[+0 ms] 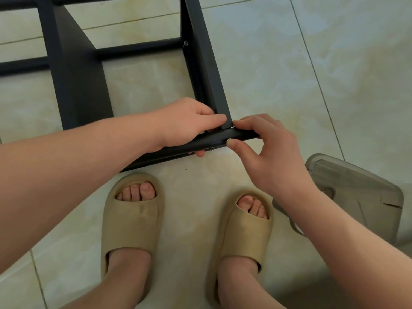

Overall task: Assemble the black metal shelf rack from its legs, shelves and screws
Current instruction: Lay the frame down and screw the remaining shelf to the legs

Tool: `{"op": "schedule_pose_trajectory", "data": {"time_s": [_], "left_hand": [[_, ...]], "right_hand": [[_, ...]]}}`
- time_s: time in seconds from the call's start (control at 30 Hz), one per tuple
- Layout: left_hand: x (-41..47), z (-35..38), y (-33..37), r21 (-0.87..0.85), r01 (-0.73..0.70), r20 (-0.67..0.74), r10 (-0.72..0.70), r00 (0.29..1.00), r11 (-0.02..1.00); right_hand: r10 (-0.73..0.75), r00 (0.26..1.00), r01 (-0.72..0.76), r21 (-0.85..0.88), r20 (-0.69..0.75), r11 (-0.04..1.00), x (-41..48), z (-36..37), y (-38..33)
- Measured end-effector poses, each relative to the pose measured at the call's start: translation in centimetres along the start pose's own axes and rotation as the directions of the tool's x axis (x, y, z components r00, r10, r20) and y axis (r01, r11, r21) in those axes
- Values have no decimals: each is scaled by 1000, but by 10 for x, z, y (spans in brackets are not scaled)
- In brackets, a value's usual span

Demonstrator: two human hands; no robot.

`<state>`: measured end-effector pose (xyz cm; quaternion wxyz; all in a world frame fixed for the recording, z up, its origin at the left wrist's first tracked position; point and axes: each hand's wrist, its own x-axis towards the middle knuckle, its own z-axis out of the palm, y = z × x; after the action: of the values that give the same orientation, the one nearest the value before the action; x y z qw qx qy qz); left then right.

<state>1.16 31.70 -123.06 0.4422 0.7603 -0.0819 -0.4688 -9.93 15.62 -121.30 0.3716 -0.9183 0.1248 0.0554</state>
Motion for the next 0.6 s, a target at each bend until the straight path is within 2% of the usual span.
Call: {"op": "schedule_pose_trajectory", "data": {"time_s": [0.17, 0.37, 0.6], "left_hand": [[-2, 4, -2, -12, -3, -42, 2, 999, 1000], [-1, 8, -7, 25, -15, -75, 16, 997, 1000], [-4, 9, -5, -12, -41, -86, 40, 995, 999]], "right_hand": [[-64, 997, 64, -12, -44, 998, -7, 6, 5], [-71, 996, 72, 18, -47, 997, -11, 8, 7], [-117, 992, 117, -5, -48, 993, -12, 9, 9]]}}
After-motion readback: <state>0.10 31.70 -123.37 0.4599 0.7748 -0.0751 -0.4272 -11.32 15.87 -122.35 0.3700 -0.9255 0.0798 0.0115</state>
